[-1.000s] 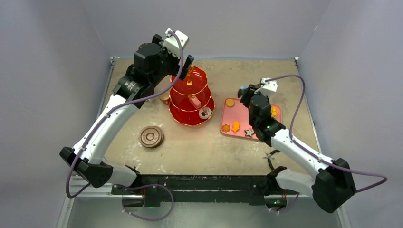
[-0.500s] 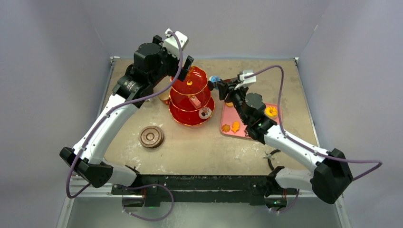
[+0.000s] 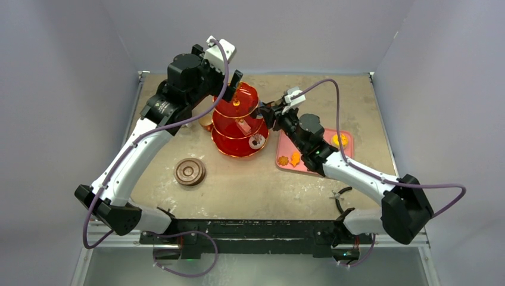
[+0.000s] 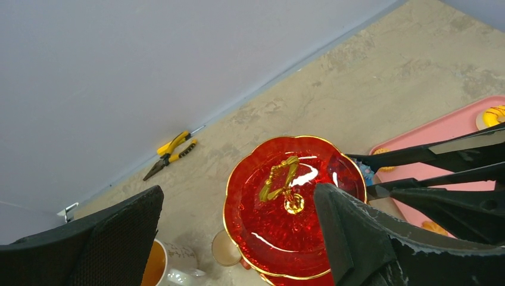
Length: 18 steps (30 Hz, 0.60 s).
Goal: Serve the afternoon tea
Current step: Place the desert on the desert table.
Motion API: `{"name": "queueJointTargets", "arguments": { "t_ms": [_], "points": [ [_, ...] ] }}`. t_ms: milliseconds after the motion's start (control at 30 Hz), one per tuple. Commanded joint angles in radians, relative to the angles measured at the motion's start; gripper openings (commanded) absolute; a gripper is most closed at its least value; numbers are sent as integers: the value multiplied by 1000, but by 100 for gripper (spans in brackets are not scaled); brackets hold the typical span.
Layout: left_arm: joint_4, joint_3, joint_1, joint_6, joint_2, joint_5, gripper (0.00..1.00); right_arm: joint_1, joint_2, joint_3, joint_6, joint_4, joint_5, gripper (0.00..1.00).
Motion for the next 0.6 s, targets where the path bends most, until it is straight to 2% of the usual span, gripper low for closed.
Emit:
{"name": "queueJointTargets", "arguments": {
  "t_ms": [0,167,567],
  "points": [
    [17,47,7,-14,-10,14,97,1,23,49,-18,85,-56,49],
    [17,48,8,-11,-12,15,97,1,41,34,-5,97,-60,51],
    [23,54,7,-13,-8,27,95,1,-4,-26,-2,138,-46,71]
  ]
}}
